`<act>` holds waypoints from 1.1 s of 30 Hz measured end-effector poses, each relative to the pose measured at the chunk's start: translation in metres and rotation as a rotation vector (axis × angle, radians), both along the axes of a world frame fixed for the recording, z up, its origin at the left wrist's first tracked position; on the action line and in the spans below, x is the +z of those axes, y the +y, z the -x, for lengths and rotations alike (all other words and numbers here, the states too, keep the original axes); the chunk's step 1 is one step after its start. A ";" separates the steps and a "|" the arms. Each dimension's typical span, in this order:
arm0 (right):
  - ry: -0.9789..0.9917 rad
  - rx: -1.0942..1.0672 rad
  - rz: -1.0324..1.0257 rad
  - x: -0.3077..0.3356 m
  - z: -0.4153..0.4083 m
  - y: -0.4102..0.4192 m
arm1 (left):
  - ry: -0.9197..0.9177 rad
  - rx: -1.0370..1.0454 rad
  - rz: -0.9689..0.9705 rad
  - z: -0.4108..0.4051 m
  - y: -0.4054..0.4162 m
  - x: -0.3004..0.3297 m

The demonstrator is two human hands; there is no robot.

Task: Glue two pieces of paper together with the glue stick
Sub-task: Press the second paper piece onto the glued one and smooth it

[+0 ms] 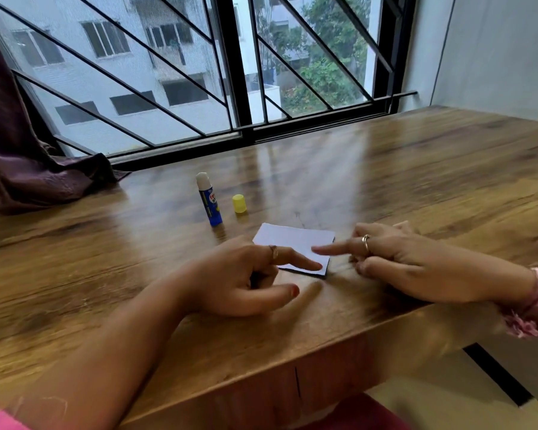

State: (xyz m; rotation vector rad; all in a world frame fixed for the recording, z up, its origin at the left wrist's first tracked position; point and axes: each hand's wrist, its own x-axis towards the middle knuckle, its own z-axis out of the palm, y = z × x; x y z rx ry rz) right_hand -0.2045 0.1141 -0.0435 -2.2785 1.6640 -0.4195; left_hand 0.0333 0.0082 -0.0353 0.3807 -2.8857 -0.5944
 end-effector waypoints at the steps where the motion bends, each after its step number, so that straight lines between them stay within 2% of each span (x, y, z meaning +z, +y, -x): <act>1: 0.028 0.012 0.005 -0.001 -0.001 0.001 | -0.003 -0.006 0.006 0.000 0.001 0.000; 12: 0.146 0.071 0.042 -0.005 -0.004 0.001 | -0.034 0.001 0.053 0.002 0.004 -0.003; 20: 0.331 -0.085 0.131 -0.008 0.015 -0.021 | -0.051 0.048 0.007 0.003 0.007 -0.003; 23: 0.308 -0.168 0.131 -0.003 0.026 -0.032 | -0.054 0.044 -0.004 0.002 0.007 -0.003; 29: 0.271 -0.159 0.151 -0.006 0.027 -0.031 | -0.043 0.037 -0.005 0.003 0.005 -0.004; 33: 0.073 -0.182 0.111 -0.005 0.028 -0.033 | -0.027 0.031 -0.004 0.001 0.004 -0.004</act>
